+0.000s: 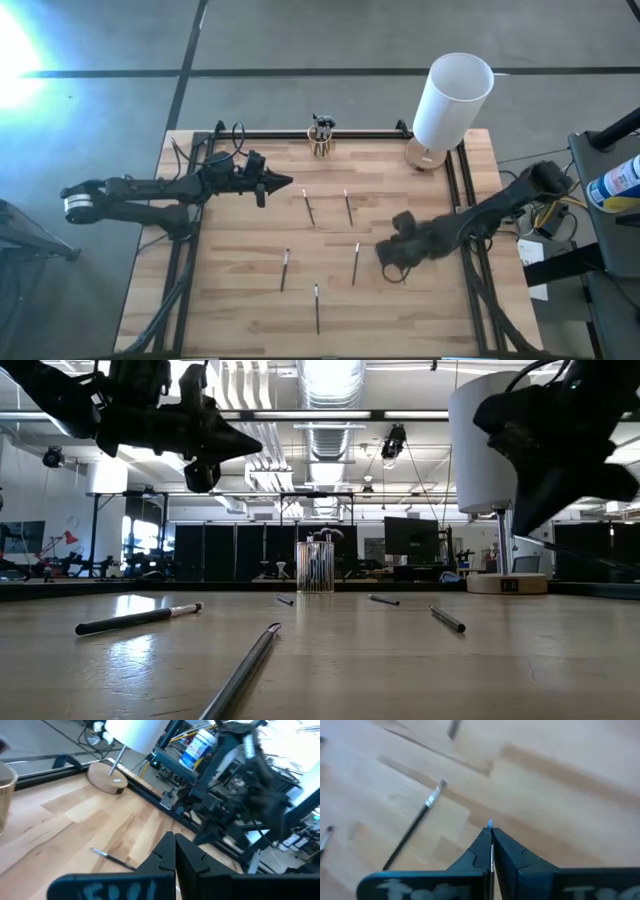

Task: Put items in baskets/containers
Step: Put the black eyeshadow brush into the yellow pen holder

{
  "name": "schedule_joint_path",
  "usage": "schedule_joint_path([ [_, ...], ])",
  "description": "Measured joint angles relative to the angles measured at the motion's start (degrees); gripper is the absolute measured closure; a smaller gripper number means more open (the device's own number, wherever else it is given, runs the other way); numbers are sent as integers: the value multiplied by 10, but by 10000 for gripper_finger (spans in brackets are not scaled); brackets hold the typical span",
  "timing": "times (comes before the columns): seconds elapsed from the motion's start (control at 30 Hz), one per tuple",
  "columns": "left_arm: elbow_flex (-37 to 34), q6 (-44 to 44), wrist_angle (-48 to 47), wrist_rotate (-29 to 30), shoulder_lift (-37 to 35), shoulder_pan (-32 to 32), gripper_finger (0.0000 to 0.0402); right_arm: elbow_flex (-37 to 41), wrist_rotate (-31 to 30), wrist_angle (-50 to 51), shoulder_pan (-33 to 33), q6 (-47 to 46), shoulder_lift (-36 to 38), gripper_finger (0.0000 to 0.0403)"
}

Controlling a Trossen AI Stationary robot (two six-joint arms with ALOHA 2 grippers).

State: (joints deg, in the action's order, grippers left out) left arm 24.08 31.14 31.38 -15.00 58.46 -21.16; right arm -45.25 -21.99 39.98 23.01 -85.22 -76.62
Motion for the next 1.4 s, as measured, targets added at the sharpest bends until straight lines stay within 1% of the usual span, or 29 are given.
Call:
schedule_joint_path([
  [0.1, 0, 11, 20, 1, 13, 15, 401, 58, -4, -66, -23, 115, 71, 395],
  [0.17, 0, 27, 36, 16, 26, 35, 402, 97, -3, -122, -30, 185, 121, 395],
  [0.27, 10, 38, 65, 75, 55, 84, 401, 148, -3, -207, -34, 270, 193, 395],
  [0.37, 49, 16, 65, 145, 96, 143, 401, 188, -5, -266, -34, 327, 256, 395],
  [0.47, 100, 2, 64, 212, 147, 191, 401, 207, -11, -286, -33, 374, 309, 395],
  [0.53, 132, 2, 61, 241, 178, 211, 401, 212, -18, -291, -33, 404, 338, 394],
  [0.63, 174, 2, 60, 270, 218, 236, 401, 212, -22, -302, -35, 450, 372, 394],
  [0.7, 200, 1, 54, 276, 238, 248, 401, 212, -22, -329, -38, 479, 387, 394],
  [0.8, 227, -2, 36, 284, 259, 257, 401, 212, -21, -389, -39, 527, 395, 394],
  [0.9, 247, -5, 25, 286, 268, 259, 401, 212, -20, -454, -39, 568, 388, 394],
  [1.03, 265, -7, 25, 288, 269, 265, 401, 213, -18, -541, -44, 602, 364, 394],
  [1.17, 275, -6, 22, 287, 267, 268, 398, 212, -12, -638, -64, 623, 331, 394],
  [1.3, 278, 18, 19, 284, 262, 268, 378, 193, 14, -706, -103, 627, 283, 394],
  [1.4, 274, 21, 18, 275, 244, 269, 352, 155, 47, -708, -132, 618, 234, 394],
])
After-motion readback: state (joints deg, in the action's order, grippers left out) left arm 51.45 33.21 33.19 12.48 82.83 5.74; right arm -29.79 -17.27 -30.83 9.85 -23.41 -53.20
